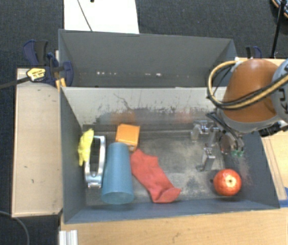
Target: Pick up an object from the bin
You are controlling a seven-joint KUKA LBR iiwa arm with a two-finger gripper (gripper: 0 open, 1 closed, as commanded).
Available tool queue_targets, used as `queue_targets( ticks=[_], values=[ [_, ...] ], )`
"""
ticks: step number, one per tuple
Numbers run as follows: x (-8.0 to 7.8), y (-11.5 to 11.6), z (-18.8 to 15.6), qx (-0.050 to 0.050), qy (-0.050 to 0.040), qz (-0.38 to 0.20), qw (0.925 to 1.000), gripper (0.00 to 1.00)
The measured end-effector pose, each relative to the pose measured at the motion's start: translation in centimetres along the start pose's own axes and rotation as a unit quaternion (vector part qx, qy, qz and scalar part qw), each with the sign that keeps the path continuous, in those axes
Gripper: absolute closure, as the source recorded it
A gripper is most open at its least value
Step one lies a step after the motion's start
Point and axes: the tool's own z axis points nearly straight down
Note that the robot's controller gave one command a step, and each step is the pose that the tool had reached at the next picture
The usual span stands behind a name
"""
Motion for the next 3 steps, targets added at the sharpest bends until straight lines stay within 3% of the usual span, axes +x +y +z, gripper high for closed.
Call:
queue_targets(
  ticks=[1,2,3],
  values=[
    [-0.2,0.0,-0.4,0.000,-0.0040,-0.001,1.0000,0.00],
    [0.9,7.7,2.6,0.000,-0.0038,-0.013,0.9999,0.00],
    [5.8,13.9,-0.3,-0.001,-0.0033,-0.069,0.9976,0.00]
  ],
)
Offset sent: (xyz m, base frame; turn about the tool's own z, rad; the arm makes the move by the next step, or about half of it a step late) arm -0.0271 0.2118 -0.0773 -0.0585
